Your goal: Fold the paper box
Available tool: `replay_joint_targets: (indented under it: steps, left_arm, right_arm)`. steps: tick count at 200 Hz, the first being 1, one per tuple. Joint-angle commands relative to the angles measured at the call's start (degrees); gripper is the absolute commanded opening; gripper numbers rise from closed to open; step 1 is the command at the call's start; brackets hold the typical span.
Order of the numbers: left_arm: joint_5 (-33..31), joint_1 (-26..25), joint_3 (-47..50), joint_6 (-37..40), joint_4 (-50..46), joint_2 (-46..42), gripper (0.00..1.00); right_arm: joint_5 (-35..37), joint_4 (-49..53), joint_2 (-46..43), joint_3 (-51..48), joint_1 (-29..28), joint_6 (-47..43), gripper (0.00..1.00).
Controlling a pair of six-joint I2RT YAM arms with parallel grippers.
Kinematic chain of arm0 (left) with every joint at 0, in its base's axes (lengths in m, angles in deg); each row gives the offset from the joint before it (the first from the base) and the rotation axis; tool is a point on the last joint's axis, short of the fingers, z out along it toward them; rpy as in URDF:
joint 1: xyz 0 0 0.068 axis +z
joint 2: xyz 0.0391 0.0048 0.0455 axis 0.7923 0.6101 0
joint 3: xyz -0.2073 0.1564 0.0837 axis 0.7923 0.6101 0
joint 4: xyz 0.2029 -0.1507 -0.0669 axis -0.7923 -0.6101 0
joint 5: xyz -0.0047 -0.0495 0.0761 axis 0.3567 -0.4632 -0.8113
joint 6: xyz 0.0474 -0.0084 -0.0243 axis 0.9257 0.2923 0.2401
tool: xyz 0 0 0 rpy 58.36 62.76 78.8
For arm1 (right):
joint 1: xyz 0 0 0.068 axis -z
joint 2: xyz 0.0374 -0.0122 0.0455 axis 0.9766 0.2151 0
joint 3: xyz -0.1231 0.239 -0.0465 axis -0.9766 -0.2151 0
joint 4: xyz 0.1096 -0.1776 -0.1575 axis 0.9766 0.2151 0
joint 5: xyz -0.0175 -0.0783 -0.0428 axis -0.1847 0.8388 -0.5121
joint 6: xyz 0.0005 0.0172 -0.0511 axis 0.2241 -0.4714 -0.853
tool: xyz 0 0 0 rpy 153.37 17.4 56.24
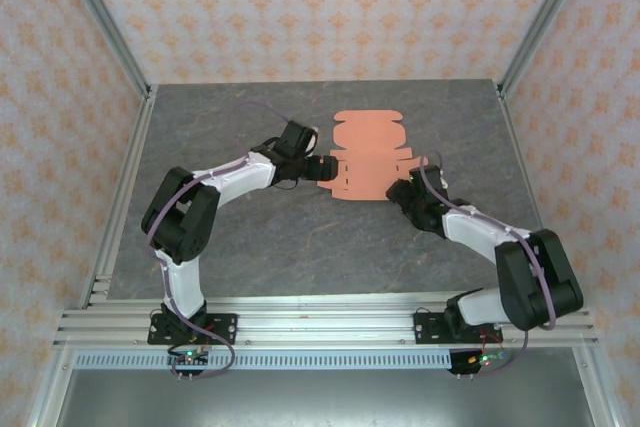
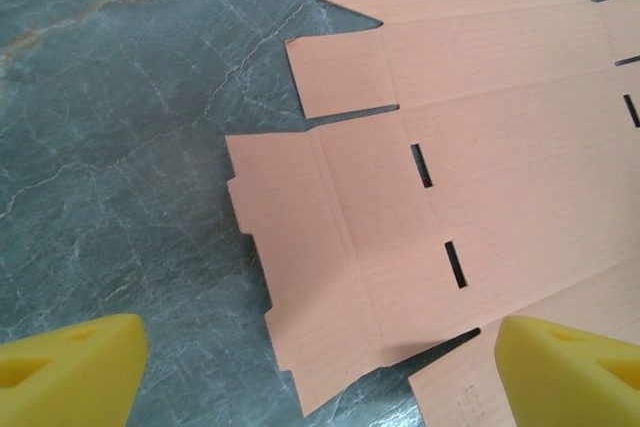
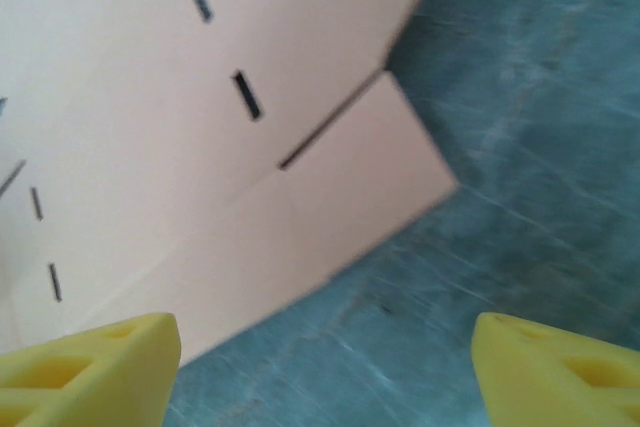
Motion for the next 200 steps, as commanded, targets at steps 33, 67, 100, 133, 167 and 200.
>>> replay_joint_targets:
  steps: [33,67,100,133,167,200]
  left_arm:
    - [-3.42,0.28,1.25,-0.9,-2.41,-5.1,0.9]
    - [-5.52,0.25,4.75,-1.92,-0.93,-9.2,0.9]
    - [-8.12,1.09,8.76,-4.56,1.22,-15.33,0.89]
    - [-7.72,3.32,15.03,-10.51,7.08,-23.37,0.89]
    - [-4.52,3.88,20.22,-7.27,18.57,-30.71,0.88]
    - [-6.11,3.9,16.96,-5.45,13.22,-31.73,0.88]
  right_arm:
    - [7.47,-19.85,6.91,-2.82,-1.02,12.86,0.59]
    - [9.37,-32.48,9.78,-4.05,-0.83,10.54,0.47]
    - [1.96,-38.47,10.99,-3.3,5.54,4.32,0.19]
    - [-10.11,-24.87,5.73,3.33,12.5,-10.26,0.06]
    - [-18.97,-9.66,-0.79,11.7,13.3,-26.38,0.01]
    - [-14.14,2.33,0.16,15.38,13.99,-18.74,0.15]
